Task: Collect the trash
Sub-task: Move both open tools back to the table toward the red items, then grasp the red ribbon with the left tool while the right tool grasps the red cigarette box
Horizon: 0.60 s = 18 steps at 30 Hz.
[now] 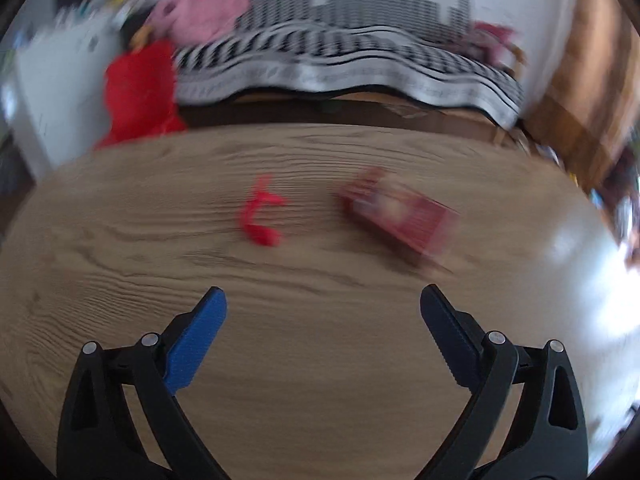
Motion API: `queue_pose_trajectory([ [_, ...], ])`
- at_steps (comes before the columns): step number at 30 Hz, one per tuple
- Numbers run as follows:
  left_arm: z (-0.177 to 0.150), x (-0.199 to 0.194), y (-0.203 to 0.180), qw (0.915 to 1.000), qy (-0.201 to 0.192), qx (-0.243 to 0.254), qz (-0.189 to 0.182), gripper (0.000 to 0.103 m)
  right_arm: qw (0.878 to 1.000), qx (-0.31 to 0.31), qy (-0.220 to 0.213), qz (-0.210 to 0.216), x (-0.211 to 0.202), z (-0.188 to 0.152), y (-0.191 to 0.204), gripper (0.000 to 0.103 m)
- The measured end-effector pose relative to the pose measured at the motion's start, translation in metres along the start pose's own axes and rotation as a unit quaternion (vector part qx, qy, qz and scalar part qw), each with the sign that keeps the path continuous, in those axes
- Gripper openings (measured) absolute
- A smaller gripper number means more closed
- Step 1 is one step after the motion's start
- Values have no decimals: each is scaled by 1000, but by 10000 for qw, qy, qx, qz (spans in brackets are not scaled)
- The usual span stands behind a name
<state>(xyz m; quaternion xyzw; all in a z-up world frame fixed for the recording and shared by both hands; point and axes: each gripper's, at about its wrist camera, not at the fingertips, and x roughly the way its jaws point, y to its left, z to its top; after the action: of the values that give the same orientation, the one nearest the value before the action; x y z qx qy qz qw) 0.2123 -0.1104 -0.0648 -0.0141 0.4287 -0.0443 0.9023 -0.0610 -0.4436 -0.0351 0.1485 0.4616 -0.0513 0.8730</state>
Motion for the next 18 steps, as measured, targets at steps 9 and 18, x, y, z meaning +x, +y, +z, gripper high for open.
queue_pose_trajectory([
  [9,42,59,32,9996,215,-112,142,95,9984,-435,299,214,59,28,63,74],
  [18,47,68,23,9987,137,355,347,13,9964,-748,238,315,83,48,103,74],
])
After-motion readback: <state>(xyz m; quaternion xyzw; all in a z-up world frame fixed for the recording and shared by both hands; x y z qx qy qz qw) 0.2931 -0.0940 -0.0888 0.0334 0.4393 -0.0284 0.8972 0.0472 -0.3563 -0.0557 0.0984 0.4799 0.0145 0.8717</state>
